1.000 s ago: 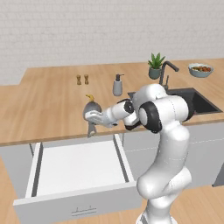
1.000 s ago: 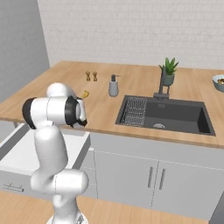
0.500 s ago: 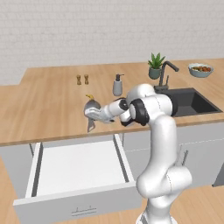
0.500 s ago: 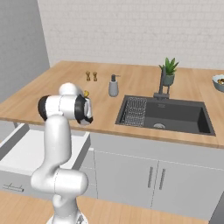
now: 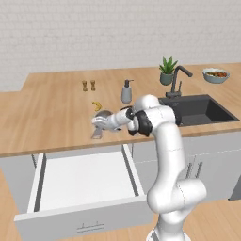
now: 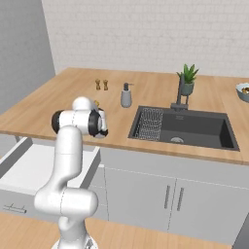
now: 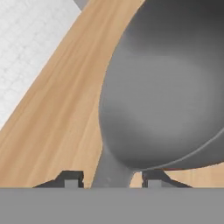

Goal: Pick the measuring cup from the drawer and place it on the counter.

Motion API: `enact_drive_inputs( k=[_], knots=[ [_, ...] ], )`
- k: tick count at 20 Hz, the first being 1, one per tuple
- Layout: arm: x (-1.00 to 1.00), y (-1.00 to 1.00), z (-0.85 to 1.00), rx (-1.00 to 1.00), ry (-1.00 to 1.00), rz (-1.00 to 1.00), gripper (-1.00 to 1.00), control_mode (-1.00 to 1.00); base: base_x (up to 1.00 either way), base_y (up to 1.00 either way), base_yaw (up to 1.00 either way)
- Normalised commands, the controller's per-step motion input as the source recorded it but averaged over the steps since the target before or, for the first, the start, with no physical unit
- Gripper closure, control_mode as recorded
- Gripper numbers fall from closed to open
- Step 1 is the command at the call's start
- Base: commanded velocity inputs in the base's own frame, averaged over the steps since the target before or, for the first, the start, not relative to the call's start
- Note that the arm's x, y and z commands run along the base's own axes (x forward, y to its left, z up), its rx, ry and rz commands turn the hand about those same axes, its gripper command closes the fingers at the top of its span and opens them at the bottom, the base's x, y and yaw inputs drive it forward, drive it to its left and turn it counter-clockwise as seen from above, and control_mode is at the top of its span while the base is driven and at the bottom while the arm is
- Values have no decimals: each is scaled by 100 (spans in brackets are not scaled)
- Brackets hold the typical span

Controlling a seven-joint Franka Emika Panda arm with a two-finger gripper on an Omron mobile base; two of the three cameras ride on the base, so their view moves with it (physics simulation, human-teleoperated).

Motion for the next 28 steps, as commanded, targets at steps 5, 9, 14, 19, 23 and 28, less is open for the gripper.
enact_drive_inputs(
  k=[5, 9, 14, 19, 23, 28],
  knots=[
    [3, -15, 57, -1, 4, 0, -100, -100, 0, 0, 0],
    [-25, -31, 100, -1, 5, 0, -100, -100, 0, 0, 0],
    [-62, -38, 90, -5, 1, -1, -100, -100, 0, 0, 0],
    [-62, -37, 100, -3, 0, 0, -100, -100, 0, 0, 0],
    [-44, -34, 100, -8, 0, -1, -100, -100, 0, 0, 0],
    [-65, -42, 82, -9, 8, -4, -100, -100, 0, 0, 0]
  ],
)
